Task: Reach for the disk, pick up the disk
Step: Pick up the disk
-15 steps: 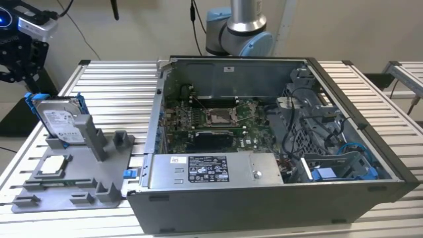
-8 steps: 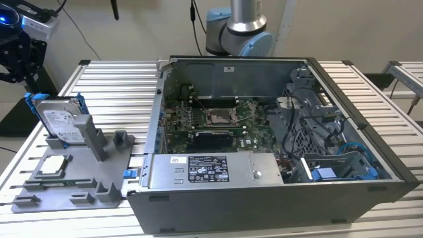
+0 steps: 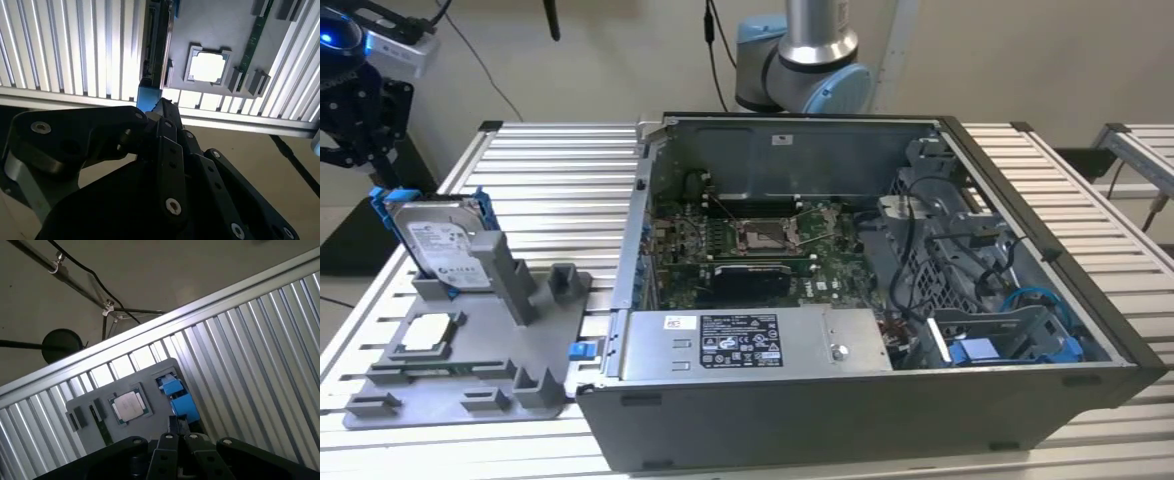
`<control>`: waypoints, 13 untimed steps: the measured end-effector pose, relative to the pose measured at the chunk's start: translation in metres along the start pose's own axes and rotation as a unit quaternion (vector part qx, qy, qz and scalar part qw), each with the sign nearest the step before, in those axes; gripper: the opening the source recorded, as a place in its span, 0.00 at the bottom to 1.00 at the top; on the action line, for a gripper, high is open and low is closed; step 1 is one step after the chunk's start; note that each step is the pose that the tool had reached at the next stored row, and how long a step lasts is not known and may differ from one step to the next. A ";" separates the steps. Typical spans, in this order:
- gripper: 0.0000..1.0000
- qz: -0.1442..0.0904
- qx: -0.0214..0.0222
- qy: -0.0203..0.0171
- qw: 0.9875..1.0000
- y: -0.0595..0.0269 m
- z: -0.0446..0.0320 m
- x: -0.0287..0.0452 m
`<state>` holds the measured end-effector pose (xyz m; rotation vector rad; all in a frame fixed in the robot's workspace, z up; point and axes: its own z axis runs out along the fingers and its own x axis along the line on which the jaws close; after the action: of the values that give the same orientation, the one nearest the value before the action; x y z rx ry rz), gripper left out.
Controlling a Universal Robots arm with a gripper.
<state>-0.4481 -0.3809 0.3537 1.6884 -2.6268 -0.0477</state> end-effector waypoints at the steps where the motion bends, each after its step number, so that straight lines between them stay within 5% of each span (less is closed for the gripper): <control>1: 0.00 0.000 0.000 0.000 1.000 0.0000 0.0000 0.0000; 13: 0.00 -0.017 0.004 -0.001 1.000 0.0007 0.0031 -0.0017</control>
<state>-0.4481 -0.3789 0.3506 1.7378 -2.6039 -0.0389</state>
